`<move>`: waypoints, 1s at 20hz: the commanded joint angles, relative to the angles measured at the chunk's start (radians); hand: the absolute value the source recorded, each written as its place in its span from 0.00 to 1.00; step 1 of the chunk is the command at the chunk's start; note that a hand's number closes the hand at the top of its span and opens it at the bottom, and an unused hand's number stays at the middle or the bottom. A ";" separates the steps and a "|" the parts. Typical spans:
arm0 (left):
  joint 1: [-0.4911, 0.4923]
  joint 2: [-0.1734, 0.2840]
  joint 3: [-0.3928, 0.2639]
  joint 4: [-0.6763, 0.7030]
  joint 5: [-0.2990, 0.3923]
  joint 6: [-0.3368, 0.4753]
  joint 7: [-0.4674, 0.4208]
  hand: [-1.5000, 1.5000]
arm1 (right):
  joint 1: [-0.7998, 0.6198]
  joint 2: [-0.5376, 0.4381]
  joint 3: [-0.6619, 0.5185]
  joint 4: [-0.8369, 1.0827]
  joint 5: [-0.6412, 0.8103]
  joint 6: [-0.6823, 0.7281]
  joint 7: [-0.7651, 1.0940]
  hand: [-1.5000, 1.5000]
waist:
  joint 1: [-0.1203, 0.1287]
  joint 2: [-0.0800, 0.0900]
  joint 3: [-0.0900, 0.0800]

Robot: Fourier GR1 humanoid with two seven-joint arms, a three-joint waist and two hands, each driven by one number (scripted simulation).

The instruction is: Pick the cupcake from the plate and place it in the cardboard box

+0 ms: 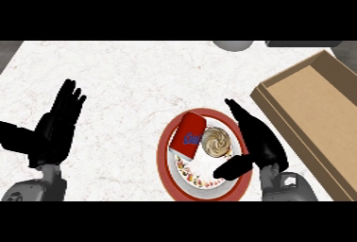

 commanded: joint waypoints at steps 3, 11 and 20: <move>0.042 -0.015 -0.004 -0.039 -0.017 -0.030 0.004 0.50 | -0.017 0.041 -0.027 0.137 0.039 -0.052 -0.122 0.00 | 0.003 0.000 0.000; 0.022 -0.039 0.026 -0.036 -0.030 -0.045 0.024 0.50 | 0.013 0.058 -0.056 0.138 0.053 -0.001 -0.132 0.00 | 0.000 0.000 0.000; -0.015 -0.089 -0.003 0.004 -0.101 -0.008 0.000 0.50 | -0.014 0.078 -0.052 0.196 0.080 -0.023 -0.141 0.00 | -0.001 0.000 0.000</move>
